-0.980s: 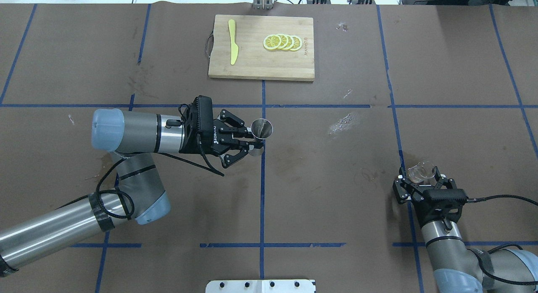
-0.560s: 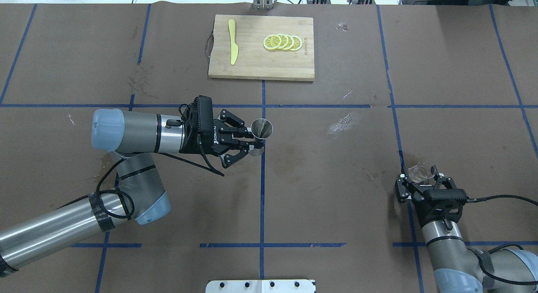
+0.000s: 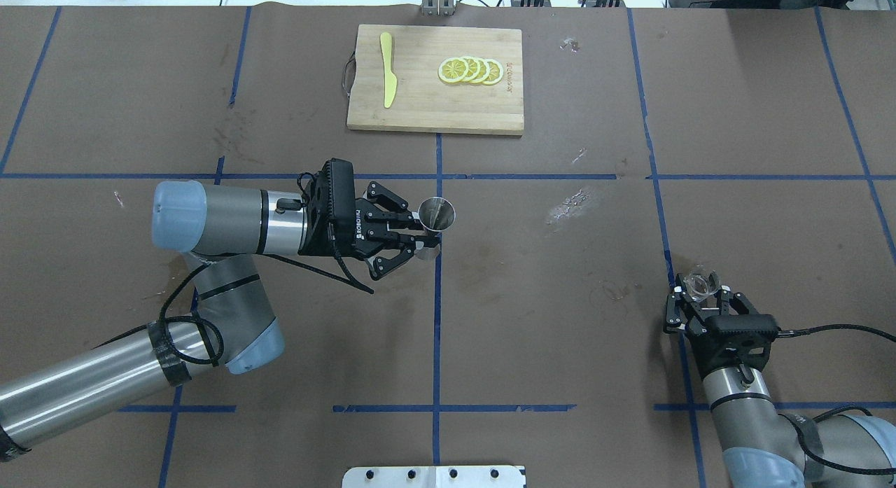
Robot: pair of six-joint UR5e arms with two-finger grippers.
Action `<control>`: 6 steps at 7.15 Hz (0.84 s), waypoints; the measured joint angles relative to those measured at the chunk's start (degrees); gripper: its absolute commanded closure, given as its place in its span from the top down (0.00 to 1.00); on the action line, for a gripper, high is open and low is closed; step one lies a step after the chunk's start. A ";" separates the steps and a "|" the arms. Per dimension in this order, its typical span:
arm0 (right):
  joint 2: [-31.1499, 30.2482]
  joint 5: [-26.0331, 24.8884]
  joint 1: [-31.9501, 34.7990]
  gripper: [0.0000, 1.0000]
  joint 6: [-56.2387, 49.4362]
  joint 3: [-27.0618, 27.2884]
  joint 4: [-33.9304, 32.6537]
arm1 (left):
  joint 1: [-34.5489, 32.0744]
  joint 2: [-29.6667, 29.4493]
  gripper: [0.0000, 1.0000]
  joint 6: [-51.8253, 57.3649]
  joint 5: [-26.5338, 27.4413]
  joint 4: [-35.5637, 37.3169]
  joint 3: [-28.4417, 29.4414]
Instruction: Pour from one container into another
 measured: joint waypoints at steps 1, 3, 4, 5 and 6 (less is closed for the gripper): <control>-0.11 0.01 0.35 0.00 -0.78 0.22 0.00 | 0.00 0.03 0.00 0.00 -0.01 0.00 -0.05; -0.06 0.15 2.29 0.00 -3.32 1.30 0.08 | 0.00 0.03 0.00 0.02 -0.02 0.00 -0.08; -0.05 0.07 3.39 0.00 -5.96 2.65 0.13 | 0.00 0.04 0.00 0.08 -0.02 0.00 -0.09; -0.10 -0.13 4.49 0.00 -9.66 4.25 0.14 | 0.00 0.04 0.00 0.13 -0.02 0.00 -0.09; 0.12 -0.13 5.64 0.00 -13.50 5.71 0.12 | 0.00 0.04 0.00 0.16 -0.02 0.00 -0.09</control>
